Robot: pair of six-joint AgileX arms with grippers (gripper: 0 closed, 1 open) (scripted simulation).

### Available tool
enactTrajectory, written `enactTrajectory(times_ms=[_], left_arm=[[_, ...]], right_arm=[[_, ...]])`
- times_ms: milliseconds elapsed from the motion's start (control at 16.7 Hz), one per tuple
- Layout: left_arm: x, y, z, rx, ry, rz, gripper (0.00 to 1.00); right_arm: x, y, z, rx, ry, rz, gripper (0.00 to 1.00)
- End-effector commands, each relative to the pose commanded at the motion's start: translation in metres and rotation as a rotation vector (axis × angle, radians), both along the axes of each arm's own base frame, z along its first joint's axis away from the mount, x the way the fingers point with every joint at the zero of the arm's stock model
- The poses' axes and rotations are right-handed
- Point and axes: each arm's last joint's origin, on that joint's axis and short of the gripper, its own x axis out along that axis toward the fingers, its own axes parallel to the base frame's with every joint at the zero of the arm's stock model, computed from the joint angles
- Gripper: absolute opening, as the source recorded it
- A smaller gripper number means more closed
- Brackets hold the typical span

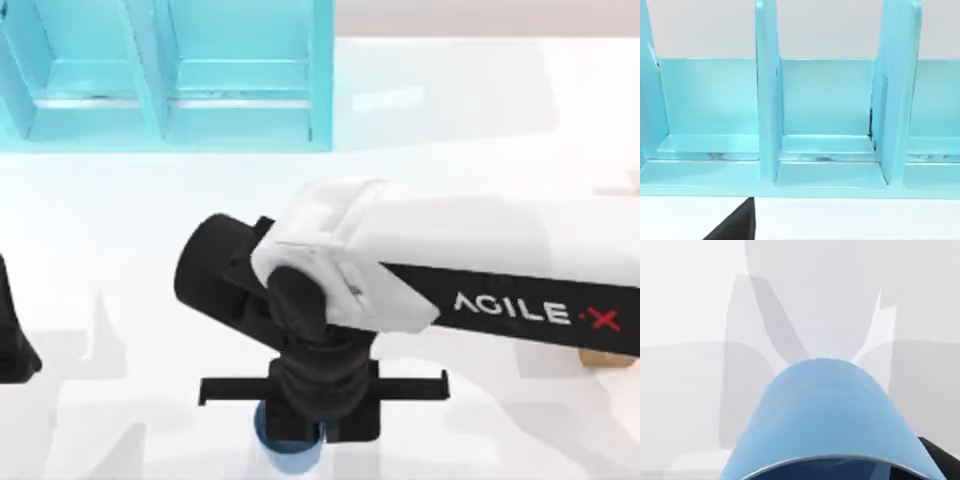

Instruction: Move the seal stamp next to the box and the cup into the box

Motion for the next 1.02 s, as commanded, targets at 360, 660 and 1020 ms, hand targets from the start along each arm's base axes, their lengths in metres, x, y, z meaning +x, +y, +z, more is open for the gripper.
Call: enactTrajectory(times_ms=[360,660,1020], left_arm=[[0.000,0.000,0.000,0.000,0.000,0.000,1.00],[0.000,0.000,0.000,0.000,0.000,0.000,1.00],[0.000,0.000,0.000,0.000,0.000,0.000,1.00]], right_arm=[[-0.006,-0.060,0.056,0.004,-0.001,0.005,0.00],[-0.007,-0.063,0.059,0.004,-0.002,0.009,0.00],[0.032,-0.094,0.069,0.044,-0.052,-0.018,0.00]])
